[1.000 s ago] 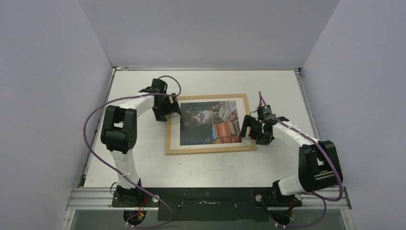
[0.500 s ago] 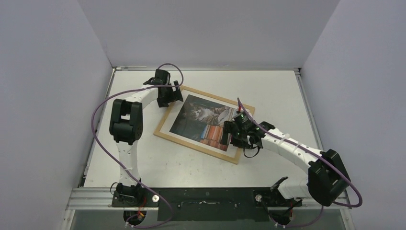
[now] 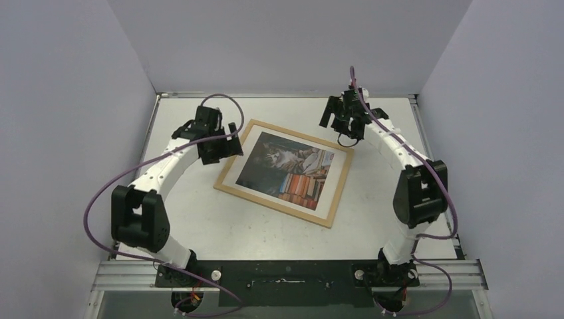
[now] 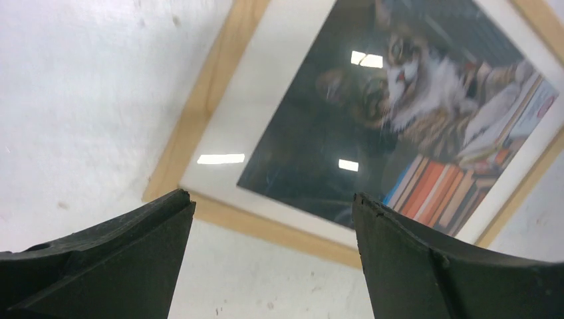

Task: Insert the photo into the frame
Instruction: Adjust the photo frame at the center of the board.

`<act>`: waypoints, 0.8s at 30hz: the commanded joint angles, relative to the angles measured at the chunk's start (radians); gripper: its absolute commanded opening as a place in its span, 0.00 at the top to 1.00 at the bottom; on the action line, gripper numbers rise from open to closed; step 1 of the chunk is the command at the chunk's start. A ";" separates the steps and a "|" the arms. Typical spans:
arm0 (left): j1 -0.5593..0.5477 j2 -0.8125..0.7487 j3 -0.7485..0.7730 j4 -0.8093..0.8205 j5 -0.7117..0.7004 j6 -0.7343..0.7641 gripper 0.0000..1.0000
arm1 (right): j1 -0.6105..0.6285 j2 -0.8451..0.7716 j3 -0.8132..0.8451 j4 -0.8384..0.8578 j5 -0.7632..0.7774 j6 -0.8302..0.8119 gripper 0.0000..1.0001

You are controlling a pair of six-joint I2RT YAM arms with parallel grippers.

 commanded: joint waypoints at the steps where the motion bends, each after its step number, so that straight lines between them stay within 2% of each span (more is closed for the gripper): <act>1: -0.036 -0.136 -0.218 -0.039 0.088 -0.094 0.12 | -0.047 0.181 0.154 0.033 -0.086 -0.076 0.08; 6: -0.123 -0.241 -0.404 0.018 0.119 -0.183 0.12 | -0.080 0.334 0.254 0.048 -0.145 -0.104 0.08; 13: -0.154 -0.213 -0.532 0.184 0.160 -0.245 0.12 | -0.098 0.428 0.276 0.020 -0.192 -0.160 0.07; 20: -0.152 -0.099 -0.518 0.255 0.179 -0.243 0.12 | -0.117 0.477 0.245 -0.010 -0.275 -0.227 0.07; 24: -0.133 -0.036 -0.463 0.269 0.185 -0.219 0.12 | -0.118 0.453 0.183 -0.012 -0.335 -0.242 0.07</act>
